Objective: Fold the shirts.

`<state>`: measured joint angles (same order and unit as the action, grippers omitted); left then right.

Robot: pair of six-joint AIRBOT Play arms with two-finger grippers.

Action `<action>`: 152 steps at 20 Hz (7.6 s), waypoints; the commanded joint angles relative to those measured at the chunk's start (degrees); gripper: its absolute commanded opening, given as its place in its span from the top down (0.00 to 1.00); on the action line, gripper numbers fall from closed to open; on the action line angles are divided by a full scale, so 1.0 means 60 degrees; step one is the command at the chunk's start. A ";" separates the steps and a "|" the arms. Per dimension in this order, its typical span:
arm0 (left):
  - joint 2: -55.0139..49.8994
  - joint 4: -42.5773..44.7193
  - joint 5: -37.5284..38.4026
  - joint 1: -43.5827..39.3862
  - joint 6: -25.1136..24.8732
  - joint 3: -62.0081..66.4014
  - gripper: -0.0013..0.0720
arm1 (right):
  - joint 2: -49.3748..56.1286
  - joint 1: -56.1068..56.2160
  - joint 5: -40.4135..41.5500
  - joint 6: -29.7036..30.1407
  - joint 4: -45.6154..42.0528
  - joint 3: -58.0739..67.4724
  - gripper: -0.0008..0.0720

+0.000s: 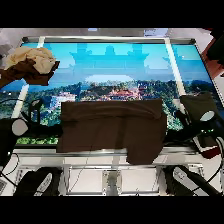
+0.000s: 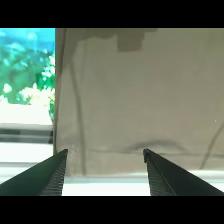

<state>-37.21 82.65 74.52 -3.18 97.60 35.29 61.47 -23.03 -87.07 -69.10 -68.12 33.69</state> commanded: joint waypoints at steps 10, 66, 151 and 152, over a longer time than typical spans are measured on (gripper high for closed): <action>0.0517 -0.0120 0.0211 -0.0004 -0.0018 -0.0248 0.20 | -0.0007 0.3231 0.0721 -0.1566 0.0117 -0.1344 0.46; -0.1348 -0.0353 -0.2248 0.0000 0.5552 -0.2841 0.97 | -0.0015 0.3220 0.1606 0.0022 0.3271 -0.2076 0.96; -0.9912 -0.2193 -0.2565 -0.3821 -0.2237 0.8510 0.42 | 0.5238 0.0889 0.4211 0.1239 0.4532 0.3617 0.22; -0.9912 -0.2182 -0.2532 -0.3821 -0.2240 0.8510 0.42 | 0.5238 0.0929 0.3996 0.1246 0.4681 0.3636 0.27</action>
<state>-96.66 69.47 58.87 -26.09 84.20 86.30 92.38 -18.98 -62.08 -61.67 -40.42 55.44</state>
